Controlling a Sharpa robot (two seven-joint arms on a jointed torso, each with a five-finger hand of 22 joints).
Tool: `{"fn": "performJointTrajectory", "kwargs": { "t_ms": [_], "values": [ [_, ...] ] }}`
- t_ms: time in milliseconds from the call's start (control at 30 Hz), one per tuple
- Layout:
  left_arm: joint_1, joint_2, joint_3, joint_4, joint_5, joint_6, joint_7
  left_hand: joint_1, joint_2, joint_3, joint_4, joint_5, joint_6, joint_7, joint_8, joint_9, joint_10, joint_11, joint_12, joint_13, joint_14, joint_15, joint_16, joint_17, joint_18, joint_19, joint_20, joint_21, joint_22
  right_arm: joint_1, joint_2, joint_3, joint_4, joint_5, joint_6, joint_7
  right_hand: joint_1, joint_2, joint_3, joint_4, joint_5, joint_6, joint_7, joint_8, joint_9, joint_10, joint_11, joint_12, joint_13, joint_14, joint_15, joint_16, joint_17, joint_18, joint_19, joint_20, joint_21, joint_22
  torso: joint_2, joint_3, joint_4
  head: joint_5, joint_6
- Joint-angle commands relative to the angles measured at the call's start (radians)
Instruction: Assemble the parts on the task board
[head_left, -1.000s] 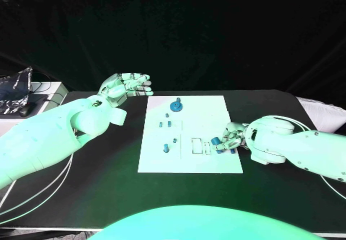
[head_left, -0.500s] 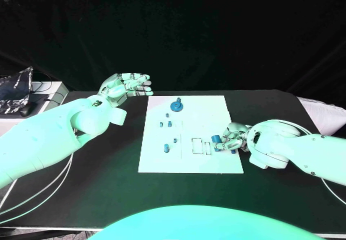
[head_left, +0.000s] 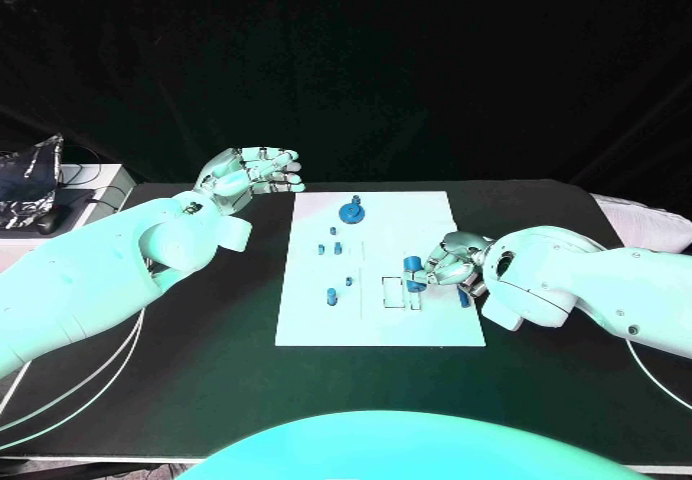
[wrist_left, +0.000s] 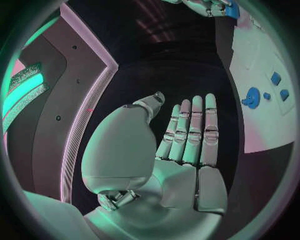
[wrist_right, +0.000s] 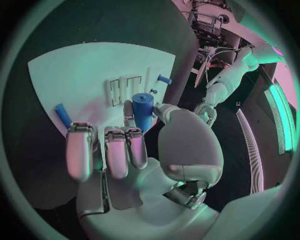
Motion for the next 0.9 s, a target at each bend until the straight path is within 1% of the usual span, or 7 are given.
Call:
{"fn": "performJointTrajectory", "kwargs": {
  "t_ms": [33,67,133,167,367,533,900],
  "values": [
    [0.000,0.002,0.000,0.002,0.008,0.017,0.005,0.010,0.000,0.000,0.003,-0.003,-0.006,0.004,-0.003,-0.001,-0.002,0.004,0.001,0.001,-0.005,0.000,0.007,0.001,0.013,0.007,0.002,-0.005,-0.001,-0.005,0.017,-0.002,-0.009,0.037,0.013,0.007,-0.012,-0.006,0.136,-0.138,-0.006,0.009,-0.004,-0.002,0.001,0.085,-0.003,-0.004,0.238,0.099,-0.007,0.003,0.242,-0.013,0.073,-0.006,0.000,0.195,0.001,0.0003,-0.0002,0.000,0.000],
    [0.000,0.002,0.000,0.002,0.009,0.017,0.005,0.010,0.000,0.000,0.003,-0.003,-0.006,0.004,-0.003,-0.001,-0.002,0.004,0.001,0.001,-0.005,0.000,0.007,0.001,0.013,0.007,0.002,-0.005,-0.001,-0.006,0.022,-0.003,-0.012,0.034,0.016,0.006,-0.013,-0.007,0.136,-0.138,-0.006,0.009,-0.004,-0.002,0.001,0.085,-0.003,-0.003,0.238,0.099,-0.007,0.003,0.242,-0.013,0.073,-0.006,0.000,0.195,0.001,0.0001,0.0001,0.000,0.000],
    [0.000,0.002,0.000,0.002,0.009,0.017,0.005,0.010,0.000,0.000,0.003,-0.003,-0.006,0.004,-0.003,-0.001,-0.002,0.004,0.001,0.001,-0.005,0.000,0.007,0.001,0.013,0.007,0.002,-0.005,-0.001,-0.010,0.032,-0.004,-0.018,0.024,0.025,0.004,-0.032,-0.017,0.126,-0.142,0.036,0.012,-0.004,-0.003,0.005,0.085,-0.002,-0.004,0.238,0.099,-0.006,0.002,0.241,-0.012,0.073,-0.006,-0.002,0.195,0.002,0.0013,0.0006,0.001,0.000],
    [0.000,0.002,0.000,0.002,0.009,0.018,0.005,0.010,0.000,0.000,0.003,-0.003,-0.006,0.004,-0.003,-0.001,-0.002,0.004,0.001,0.001,-0.005,0.000,0.007,0.001,0.013,0.007,0.002,-0.005,-0.001,-0.012,0.037,-0.004,-0.021,0.017,0.029,0.003,-0.037,-0.021,0.122,-0.142,0.040,0.011,-0.003,-0.004,0.005,0.084,-0.002,-0.005,0.237,0.099,-0.006,0.002,0.240,-0.012,0.073,-0.005,-0.003,0.195,0.002,0.0013,0.0008,0.001,0.000],
    [0.000,0.004,0.000,0.002,0.009,0.020,0.006,0.010,0.000,0.000,0.003,-0.003,-0.006,0.004,-0.003,-0.001,-0.002,0.004,0.001,0.001,-0.005,0.000,0.007,0.001,0.013,0.007,0.002,-0.005,-0.001,-0.019,0.064,-0.005,-0.040,-0.028,0.036,-0.004,-0.055,-0.030,0.106,-0.142,0.031,0.011,-0.002,-0.007,0.007,0.082,-0.001,-0.010,0.234,0.099,-0.005,0.002,0.239,-0.012,0.072,-0.005,-0.007,0.194,0.001,0.0007,0.0003,0.001,0.000],
    [0.000,0.005,0.000,0.002,0.009,0.022,0.006,0.011,0.000,-0.001,0.004,-0.003,-0.005,0.004,-0.003,-0.001,-0.003,0.004,0.001,0.001,-0.006,0.001,0.007,0.002,0.013,0.008,0.002,-0.006,-0.002,-0.021,0.078,-0.005,-0.058,-0.063,0.054,-0.009,-0.065,-0.035,0.096,-0.140,0.019,0.010,-0.001,-0.009,0.008,0.081,0.000,-0.011,0.232,0.099,-0.005,0.001,0.238,-0.012,0.072,-0.004,-0.007,0.194,0.002,0.0019,0.0000,0.002,0.000],
    [0.000,0.002,0.000,0.004,0.009,0.023,0.006,0.011,0.000,-0.001,0.004,-0.003,-0.005,0.004,-0.003,-0.001,-0.003,0.004,0.001,0.001,-0.006,0.001,0.007,0.002,0.013,0.008,0.002,-0.006,-0.002,-0.032,0.094,-0.006,-0.087,-0.112,0.084,-0.014,-0.078,-0.036,0.084,-0.136,-0.009,0.010,0.000,-0.014,0.009,0.077,0.001,-0.017,0.228,0.099,-0.004,0.001,0.239,-0.011,0.071,-0.003,-0.012,0.193,0.004,0.0027,0.0006,0.005,0.000]
  ]
}}
